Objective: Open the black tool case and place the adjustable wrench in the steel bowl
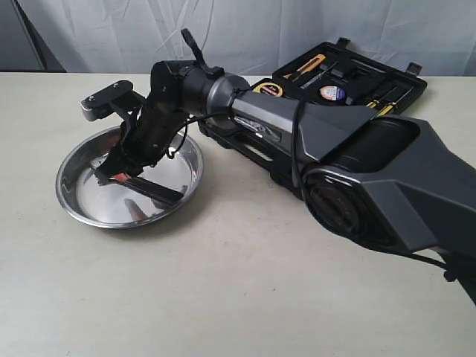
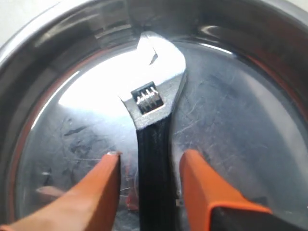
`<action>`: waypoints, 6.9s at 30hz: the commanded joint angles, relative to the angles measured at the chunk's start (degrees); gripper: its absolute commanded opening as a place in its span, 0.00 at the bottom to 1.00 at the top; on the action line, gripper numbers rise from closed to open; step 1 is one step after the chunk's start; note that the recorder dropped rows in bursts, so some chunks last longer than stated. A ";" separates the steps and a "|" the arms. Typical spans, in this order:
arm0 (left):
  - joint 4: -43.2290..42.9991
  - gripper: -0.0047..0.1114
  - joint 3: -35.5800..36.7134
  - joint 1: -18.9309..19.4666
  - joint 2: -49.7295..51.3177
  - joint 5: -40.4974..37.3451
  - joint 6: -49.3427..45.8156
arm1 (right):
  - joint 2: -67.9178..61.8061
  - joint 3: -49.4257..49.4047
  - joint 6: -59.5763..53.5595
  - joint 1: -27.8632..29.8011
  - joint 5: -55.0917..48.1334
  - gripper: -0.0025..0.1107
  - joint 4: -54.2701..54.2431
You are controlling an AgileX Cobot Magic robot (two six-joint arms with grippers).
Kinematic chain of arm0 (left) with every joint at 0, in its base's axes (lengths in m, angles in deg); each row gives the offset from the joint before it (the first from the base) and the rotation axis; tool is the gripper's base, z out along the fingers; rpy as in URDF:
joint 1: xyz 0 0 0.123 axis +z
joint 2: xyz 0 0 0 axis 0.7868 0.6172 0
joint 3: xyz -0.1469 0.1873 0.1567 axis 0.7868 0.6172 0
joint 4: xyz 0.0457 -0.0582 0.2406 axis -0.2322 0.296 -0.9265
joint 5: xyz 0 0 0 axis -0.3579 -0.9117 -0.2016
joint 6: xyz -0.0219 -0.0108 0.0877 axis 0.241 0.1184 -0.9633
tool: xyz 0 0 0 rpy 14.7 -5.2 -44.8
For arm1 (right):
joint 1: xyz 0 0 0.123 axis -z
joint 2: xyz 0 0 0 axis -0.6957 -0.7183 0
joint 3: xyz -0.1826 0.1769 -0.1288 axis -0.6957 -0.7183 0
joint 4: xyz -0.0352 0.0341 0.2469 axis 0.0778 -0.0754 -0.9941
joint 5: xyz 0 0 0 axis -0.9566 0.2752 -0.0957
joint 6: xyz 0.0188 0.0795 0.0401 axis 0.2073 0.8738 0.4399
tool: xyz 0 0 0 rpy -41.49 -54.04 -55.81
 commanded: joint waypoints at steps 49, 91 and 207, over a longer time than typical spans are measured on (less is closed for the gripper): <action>-4.09 0.04 3.61 -0.17 -7.13 -1.11 2.13 | 98.73 -92.91 14.61 8.61 28.25 0.02 3.76; -4.09 0.04 3.61 -0.17 -7.13 -0.99 2.05 | 146.02 -125.21 23.17 52.15 25.38 0.02 19.73; -32.84 0.04 29.28 5.09 -21.69 13.17 39.29 | 149.27 -131.37 23.52 52.15 28.49 0.02 18.03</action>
